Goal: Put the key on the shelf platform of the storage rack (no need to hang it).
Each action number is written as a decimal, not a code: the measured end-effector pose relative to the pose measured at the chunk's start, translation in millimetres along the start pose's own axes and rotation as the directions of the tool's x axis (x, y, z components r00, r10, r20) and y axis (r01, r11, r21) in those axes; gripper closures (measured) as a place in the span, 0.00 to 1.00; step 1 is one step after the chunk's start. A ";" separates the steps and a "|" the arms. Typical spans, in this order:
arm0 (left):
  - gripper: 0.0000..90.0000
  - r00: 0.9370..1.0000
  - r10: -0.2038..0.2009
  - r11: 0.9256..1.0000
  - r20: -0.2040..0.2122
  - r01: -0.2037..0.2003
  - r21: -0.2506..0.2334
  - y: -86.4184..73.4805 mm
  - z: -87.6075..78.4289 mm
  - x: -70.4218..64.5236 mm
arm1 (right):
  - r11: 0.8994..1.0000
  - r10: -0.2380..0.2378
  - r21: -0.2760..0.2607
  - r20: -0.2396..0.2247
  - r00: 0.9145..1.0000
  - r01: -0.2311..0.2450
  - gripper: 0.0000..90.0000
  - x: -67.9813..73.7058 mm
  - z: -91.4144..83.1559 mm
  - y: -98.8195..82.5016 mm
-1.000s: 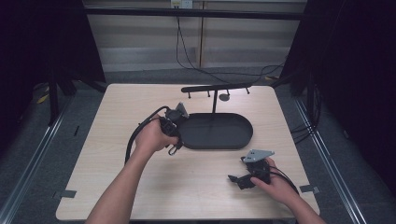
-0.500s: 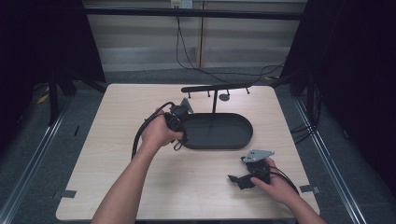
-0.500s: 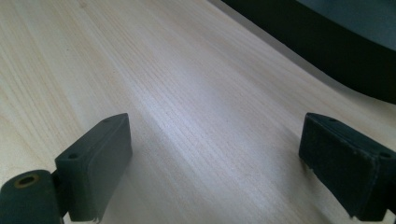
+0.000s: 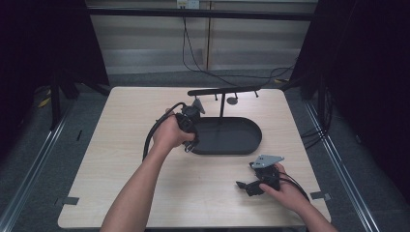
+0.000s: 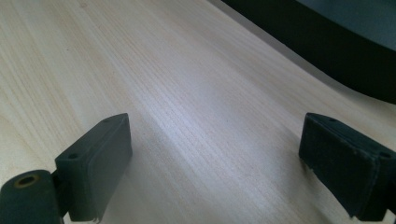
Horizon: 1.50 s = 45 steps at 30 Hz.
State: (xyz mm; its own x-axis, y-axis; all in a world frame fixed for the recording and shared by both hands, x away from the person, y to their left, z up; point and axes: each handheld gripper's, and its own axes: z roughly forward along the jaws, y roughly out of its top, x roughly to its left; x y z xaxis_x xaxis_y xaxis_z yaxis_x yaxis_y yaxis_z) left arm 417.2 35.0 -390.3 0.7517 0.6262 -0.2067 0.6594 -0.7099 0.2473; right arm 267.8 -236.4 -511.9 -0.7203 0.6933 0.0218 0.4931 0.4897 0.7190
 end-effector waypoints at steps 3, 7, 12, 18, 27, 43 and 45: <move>0.81 1.000 0.002 1.000 -0.003 -0.002 0.000 5.0 1.5 -0.9 | 1.000 0.000 0.000 0.000 1.000 0.000 0.10 0.0 0.0 0.0; 0.81 1.000 0.012 1.000 -0.007 -0.012 -0.001 9.3 2.8 -1.6 | 1.000 0.000 0.000 0.000 1.000 0.000 0.10 0.0 0.0 0.0; 0.81 1.000 0.021 1.000 -0.006 -0.021 -0.004 15.9 4.2 -3.8 | 1.000 0.000 0.000 0.000 1.000 0.000 0.10 0.0 0.0 0.1; 0.81 1.000 0.023 1.000 -0.013 -0.023 0.000 21.1 6.5 -5.3 | 1.000 0.000 0.000 0.000 1.000 0.000 0.10 0.0 0.0 0.1; 0.81 0.999 0.025 1.000 -0.020 -0.025 -0.002 31.3 10.2 -6.7 | 1.000 0.000 0.000 0.000 1.000 0.000 0.10 0.0 0.0 0.1; 0.81 0.998 0.039 0.999 -0.043 -0.040 -0.009 40.8 19.6 -3.9 | 1.000 0.000 0.000 0.000 1.000 0.000 0.10 -0.1 0.0 0.0; 0.81 0.998 0.039 0.999 -0.046 -0.039 -0.006 42.1 21.8 -3.9 | 1.000 0.000 0.000 0.000 1.000 0.000 0.10 0.0 0.0 0.1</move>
State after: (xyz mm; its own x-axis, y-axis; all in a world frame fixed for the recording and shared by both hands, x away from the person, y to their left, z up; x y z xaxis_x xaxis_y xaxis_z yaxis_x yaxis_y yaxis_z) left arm 442.2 -4.4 -399.7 0.7756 0.6122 -0.1535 0.6294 -0.7320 0.2608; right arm 267.9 -236.4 -511.8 -0.7204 0.6932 0.0217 0.4931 0.4899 0.7189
